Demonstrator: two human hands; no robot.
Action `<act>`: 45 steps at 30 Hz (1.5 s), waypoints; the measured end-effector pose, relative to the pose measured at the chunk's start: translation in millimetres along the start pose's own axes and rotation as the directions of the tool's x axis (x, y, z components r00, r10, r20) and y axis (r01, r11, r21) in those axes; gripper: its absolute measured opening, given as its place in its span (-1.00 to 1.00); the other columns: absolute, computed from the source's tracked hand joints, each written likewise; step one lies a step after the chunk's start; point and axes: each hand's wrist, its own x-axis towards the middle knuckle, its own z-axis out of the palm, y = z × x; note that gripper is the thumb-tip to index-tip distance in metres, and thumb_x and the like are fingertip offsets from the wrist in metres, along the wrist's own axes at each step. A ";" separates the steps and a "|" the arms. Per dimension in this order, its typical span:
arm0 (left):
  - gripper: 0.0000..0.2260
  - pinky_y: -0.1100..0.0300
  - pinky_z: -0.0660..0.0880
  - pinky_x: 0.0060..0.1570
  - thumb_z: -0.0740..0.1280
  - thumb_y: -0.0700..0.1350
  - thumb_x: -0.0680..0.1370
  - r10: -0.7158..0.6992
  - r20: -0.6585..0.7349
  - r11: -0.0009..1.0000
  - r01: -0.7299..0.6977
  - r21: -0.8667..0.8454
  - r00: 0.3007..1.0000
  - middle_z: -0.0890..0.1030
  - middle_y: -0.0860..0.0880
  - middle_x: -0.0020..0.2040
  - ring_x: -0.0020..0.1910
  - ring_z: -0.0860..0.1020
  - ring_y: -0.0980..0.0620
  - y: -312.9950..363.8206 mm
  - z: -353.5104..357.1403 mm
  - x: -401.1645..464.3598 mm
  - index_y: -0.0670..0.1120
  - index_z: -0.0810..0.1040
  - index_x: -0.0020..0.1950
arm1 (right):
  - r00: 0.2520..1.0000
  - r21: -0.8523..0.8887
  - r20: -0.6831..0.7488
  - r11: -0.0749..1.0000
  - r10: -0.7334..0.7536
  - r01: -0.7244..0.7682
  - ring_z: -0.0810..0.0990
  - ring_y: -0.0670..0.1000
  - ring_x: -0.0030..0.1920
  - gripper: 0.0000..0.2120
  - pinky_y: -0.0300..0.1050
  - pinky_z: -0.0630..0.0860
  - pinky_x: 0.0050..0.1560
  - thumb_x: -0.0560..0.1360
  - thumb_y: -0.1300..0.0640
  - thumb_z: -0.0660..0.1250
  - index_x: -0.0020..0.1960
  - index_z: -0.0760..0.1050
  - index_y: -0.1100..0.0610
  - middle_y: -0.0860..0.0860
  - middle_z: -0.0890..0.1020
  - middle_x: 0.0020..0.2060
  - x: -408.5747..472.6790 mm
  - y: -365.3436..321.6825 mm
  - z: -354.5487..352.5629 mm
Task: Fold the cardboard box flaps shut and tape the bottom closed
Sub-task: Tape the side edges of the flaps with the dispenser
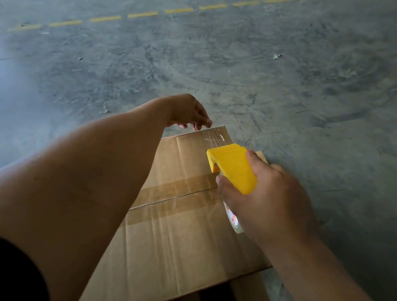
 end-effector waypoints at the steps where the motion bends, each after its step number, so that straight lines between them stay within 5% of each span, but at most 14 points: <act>1: -0.83 0.18 0.47 -0.13 0.45 -0.03 0.53 -0.002 0.000 1.000 0.002 -0.004 1.000 0.69 0.00 -0.19 -0.20 0.58 0.15 -0.6 0.5 0.5 -0.07 0.72 0.06 | 1.000 0.003 -0.001 1.000 0.000 0.000 0.51 0.00 0.07 -0.22 -0.18 0.31 -0.16 0.43 -0.39 0.13 0.54 0.14 -0.06 -0.01 0.51 0.13 0.6 -0.2 -0.2; 7: -0.87 0.12 0.50 -0.06 0.44 -0.01 0.54 -0.050 0.000 0.997 0.050 -0.054 0.999 0.67 -0.01 -0.15 -0.15 0.57 0.11 -8.8 7.7 4.1 -0.01 0.70 0.03 | 1.000 -0.007 0.010 1.000 -0.002 0.002 0.45 -0.03 -0.01 -0.24 -0.17 0.28 -0.16 0.44 -0.37 0.13 0.54 0.15 -0.04 0.00 0.51 0.13 6.9 -3.3 0.9; 13: -0.72 -0.02 0.45 0.29 0.23 -0.05 0.65 -0.204 0.025 0.973 0.200 0.110 0.979 0.55 -0.06 0.32 0.27 0.52 -0.11 -16.9 21.3 -9.8 -0.05 0.59 0.32 | 0.999 -0.007 -0.029 1.000 -0.014 0.014 0.51 0.04 0.07 -0.26 -0.17 0.28 -0.15 0.43 -0.35 0.18 0.52 0.21 -0.04 0.01 0.52 0.09 5.2 -4.4 5.7; 18: -0.77 0.09 0.54 0.18 0.27 -0.02 0.65 0.078 -0.407 0.992 -0.112 -0.061 0.910 0.69 -0.02 0.09 0.06 0.63 0.01 -5.9 31.1 -17.6 -0.06 0.65 0.19 | 0.999 -0.015 -0.048 1.000 -0.010 0.009 0.52 0.08 0.06 -0.26 -0.14 0.30 -0.15 0.43 -0.34 0.20 0.51 0.23 -0.03 0.04 0.52 0.09 7.4 -4.6 7.9; 21: -0.74 0.13 0.50 0.06 0.23 0.04 0.66 0.145 -0.238 0.989 -0.142 0.027 0.960 0.68 0.00 -0.04 0.01 0.61 -0.01 -6.4 52.3 -28.1 -0.04 0.65 -0.04 | 0.999 -0.048 -0.048 0.999 0.009 -0.012 0.52 0.13 0.09 -0.27 -0.09 0.33 -0.13 0.42 -0.33 0.23 0.50 0.26 -0.02 0.08 0.54 0.11 10.5 -7.1 8.5; 26: -0.66 0.15 0.45 0.19 0.14 0.10 0.68 0.119 -0.291 0.984 -0.074 0.159 0.949 0.62 -0.04 0.28 0.26 0.54 -0.09 -11.1 60.3 -38.6 0.01 0.62 0.27 | 0.999 -0.087 0.004 0.996 0.033 -0.033 0.53 0.19 0.15 -0.24 -0.03 0.42 -0.03 0.41 -0.34 0.25 0.51 0.23 -0.02 0.13 0.57 0.16 8.7 -9.9 2.8; 32: -0.64 0.18 0.43 0.02 0.12 0.12 0.67 0.124 -0.288 0.967 -0.051 0.249 0.949 0.65 -0.09 0.22 0.19 0.56 -0.15 -5.5 66.3 -49.6 -0.01 0.64 0.21 | 0.994 -0.113 0.057 0.990 0.093 -0.086 0.53 0.21 0.16 -0.24 -0.03 0.42 -0.04 0.40 -0.33 0.29 0.49 0.28 0.00 0.16 0.59 0.15 -9.3 -6.8 -8.3; 45: -0.62 0.06 0.48 0.15 0.11 0.14 0.65 0.154 -0.288 0.959 -0.073 0.273 0.945 0.59 -0.10 0.32 0.26 0.54 -0.18 -6.1 68.4 -55.6 0.10 0.54 0.38 | 0.987 -0.066 -0.008 0.985 0.158 -0.158 0.51 0.19 0.17 -0.24 -0.02 0.43 -0.02 0.41 -0.34 0.25 0.52 0.21 -0.04 0.13 0.54 0.17 -51.0 -6.8 -1.0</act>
